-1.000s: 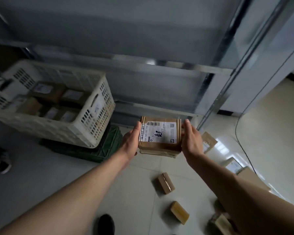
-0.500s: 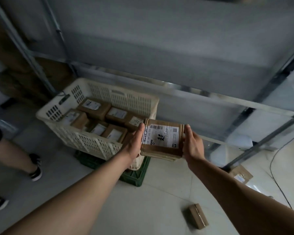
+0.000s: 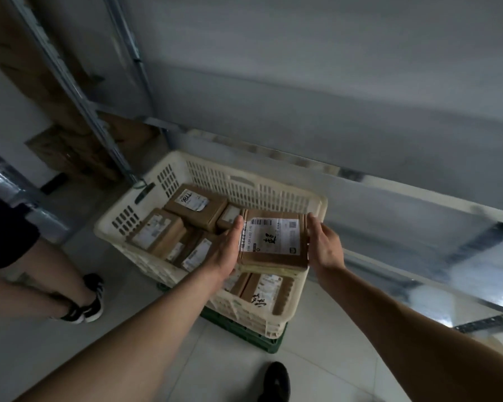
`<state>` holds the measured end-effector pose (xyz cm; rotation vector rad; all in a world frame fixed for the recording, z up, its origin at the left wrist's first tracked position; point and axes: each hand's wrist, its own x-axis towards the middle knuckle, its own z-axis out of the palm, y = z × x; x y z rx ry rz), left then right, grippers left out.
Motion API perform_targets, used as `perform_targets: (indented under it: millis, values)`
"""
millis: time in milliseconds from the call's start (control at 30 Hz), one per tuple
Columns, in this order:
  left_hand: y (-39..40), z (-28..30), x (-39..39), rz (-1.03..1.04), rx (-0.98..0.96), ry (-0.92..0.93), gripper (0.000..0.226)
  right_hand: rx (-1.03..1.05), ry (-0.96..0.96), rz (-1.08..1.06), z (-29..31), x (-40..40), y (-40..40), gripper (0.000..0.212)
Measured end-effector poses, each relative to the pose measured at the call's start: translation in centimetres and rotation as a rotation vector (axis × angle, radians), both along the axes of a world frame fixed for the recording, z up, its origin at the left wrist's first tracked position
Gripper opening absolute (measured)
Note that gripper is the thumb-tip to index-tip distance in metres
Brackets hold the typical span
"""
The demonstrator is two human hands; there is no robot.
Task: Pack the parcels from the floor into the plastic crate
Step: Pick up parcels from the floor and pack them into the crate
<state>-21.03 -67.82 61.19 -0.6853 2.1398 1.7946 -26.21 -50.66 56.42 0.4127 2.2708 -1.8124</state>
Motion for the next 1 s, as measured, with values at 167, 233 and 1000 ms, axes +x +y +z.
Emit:
perform_targets:
  millis: [167, 233, 1000]
  values:
    - [-2.1, -0.7, -4.9, 0.066, 0.015, -0.032, 0.039, -0.011, -0.07, 0.026, -1.1, -4.8, -2.6, 0.057]
    - [-3.1, -0.9, -6.3, 0.066, 0.009, -0.071, 0.038, 0.016, -0.072, 0.052, -1.7, -6.6, -3.8, 0.053]
    - [-28.1, -14.5, -27.8, -0.138, -0.173, -0.223, 0.028, 0.017, -0.257, -0.012, -11.9, -22.4, -27.8, 0.034]
